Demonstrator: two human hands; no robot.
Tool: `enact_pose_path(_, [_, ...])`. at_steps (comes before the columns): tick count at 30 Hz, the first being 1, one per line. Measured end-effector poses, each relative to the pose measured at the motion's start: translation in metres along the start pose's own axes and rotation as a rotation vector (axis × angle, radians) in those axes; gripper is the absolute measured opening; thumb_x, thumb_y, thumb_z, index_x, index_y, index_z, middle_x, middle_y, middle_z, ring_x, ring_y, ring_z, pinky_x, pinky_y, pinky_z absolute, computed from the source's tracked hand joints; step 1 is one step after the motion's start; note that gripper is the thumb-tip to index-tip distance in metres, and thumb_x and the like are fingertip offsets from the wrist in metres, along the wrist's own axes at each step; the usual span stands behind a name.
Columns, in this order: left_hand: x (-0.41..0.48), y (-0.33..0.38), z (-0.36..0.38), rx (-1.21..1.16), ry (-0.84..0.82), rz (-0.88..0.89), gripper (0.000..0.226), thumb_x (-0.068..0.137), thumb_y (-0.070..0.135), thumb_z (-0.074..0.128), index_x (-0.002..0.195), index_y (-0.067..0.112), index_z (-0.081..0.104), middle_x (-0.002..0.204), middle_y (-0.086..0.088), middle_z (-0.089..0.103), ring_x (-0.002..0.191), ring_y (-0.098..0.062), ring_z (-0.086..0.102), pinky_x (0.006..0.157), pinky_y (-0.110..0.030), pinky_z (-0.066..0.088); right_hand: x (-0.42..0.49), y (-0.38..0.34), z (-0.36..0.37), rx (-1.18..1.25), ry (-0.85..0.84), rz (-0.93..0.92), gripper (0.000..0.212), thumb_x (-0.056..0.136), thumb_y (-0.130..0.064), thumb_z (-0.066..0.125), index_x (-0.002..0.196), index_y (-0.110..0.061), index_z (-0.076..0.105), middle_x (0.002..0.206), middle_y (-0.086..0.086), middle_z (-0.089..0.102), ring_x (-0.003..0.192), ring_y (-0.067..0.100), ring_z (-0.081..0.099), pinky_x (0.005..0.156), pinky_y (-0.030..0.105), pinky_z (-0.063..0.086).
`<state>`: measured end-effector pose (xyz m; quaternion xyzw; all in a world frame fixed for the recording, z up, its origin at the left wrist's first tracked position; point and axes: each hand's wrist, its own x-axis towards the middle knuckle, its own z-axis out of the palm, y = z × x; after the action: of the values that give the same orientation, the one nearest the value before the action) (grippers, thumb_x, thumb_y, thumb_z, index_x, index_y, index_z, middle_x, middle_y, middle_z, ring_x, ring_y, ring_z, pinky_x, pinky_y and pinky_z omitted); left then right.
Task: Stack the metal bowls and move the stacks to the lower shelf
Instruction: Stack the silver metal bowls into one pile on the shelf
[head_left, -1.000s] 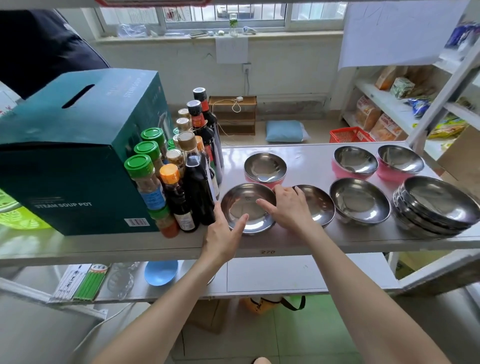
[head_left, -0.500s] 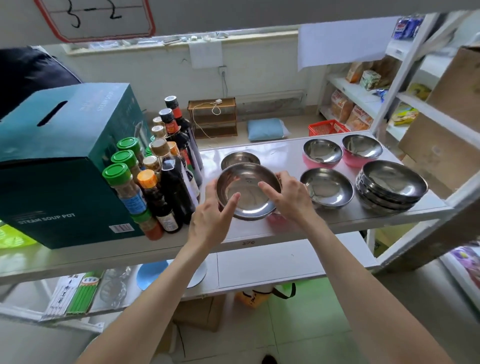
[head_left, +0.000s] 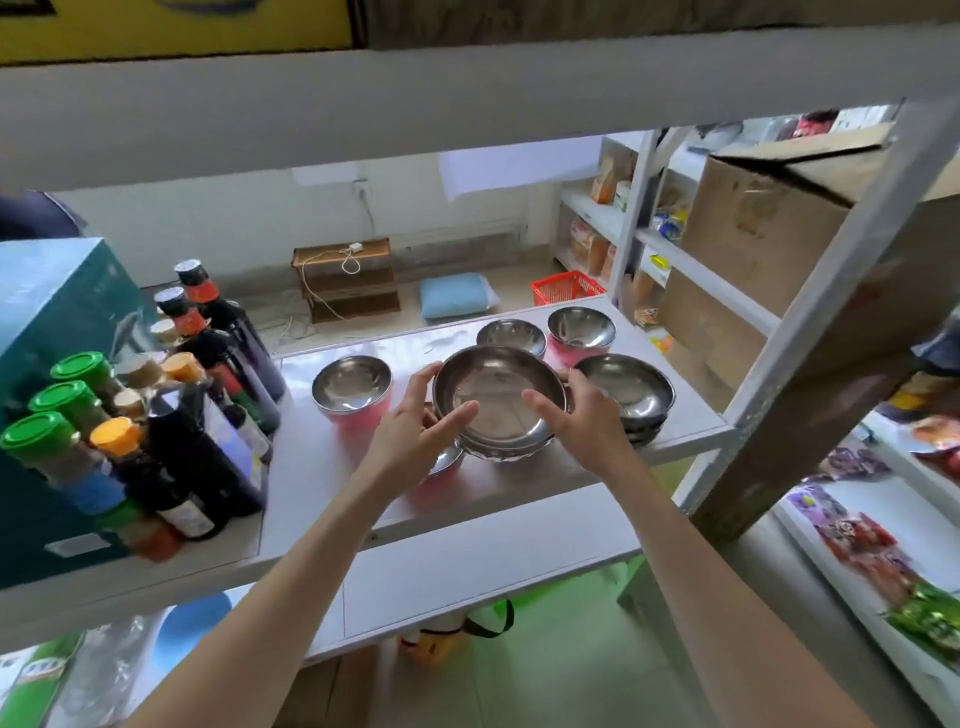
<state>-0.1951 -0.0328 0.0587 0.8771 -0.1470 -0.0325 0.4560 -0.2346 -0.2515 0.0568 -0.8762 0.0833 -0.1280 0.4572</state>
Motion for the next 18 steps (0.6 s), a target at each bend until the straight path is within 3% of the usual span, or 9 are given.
enact_pose_path(3, [0.017,0.025,0.034,-0.005,-0.008,-0.006,0.073,0.079,0.070,0.053,0.141,0.039,0.030,0.068,0.002,0.068,0.068,-0.010,0.065,0.064,-0.027,0.046,0.011,0.020,-0.038,-0.003,-0.007,-0.001,0.044,0.086,-0.045,0.065,0.114,-0.012,0.061,0.098,0.005,0.070,0.092,0.021,0.064,0.085,0.037,0.050])
enact_pose_path(5, [0.029,0.041,0.055,-0.007,-0.011,0.000,0.072,0.079,0.071,0.052,0.140,0.040,0.029,0.070,0.003,0.069,0.069,-0.007,0.066,0.063,-0.023,0.046,0.022,0.032,-0.061,-0.023,-0.002,-0.016,0.047,0.087,-0.045,0.063,0.119,-0.011,0.059,0.101,0.003,0.069,0.095,0.020,0.062,0.086,0.035,0.048])
enact_pose_path(9, [0.048,0.068,0.092,-0.052,-0.026,0.006,0.073,0.079,0.071,0.052,0.141,0.037,0.031,0.077,-0.004,0.072,0.074,-0.017,0.068,0.076,-0.040,0.055,0.039,0.057,-0.099,-0.042,0.007,-0.009,0.044,0.088,-0.047,0.061,0.116,-0.014,0.060,0.098,0.000,0.069,0.092,0.018,0.062,0.083,0.032,0.047])
enact_pose_path(12, [0.059,0.082,0.115,-0.016,-0.017,0.020,0.071,0.081,0.069,0.050,0.141,0.035,0.032,0.075,-0.003,0.071,0.068,-0.013,0.065,0.068,-0.032,0.050,0.050,0.073,-0.119,-0.045,0.023,0.008,0.042,0.088,-0.048,0.061,0.112,-0.014,0.061,0.095,0.005,0.070,0.089,0.022,0.063,0.078,0.032,0.046])
enact_pose_path(18, [0.083,0.087,0.146,-0.011,-0.007,0.030,0.078,0.077,0.074,0.046,0.143,0.035,0.031,0.063,0.010,0.063,0.064,-0.003,0.060,0.061,-0.028,0.041,0.069,0.103,-0.132,0.010,0.053,-0.017,0.038,0.089,-0.047,0.060,0.103,-0.013,0.063,0.088,-0.001,0.065,0.086,0.019,0.060,0.075,0.030,0.044])
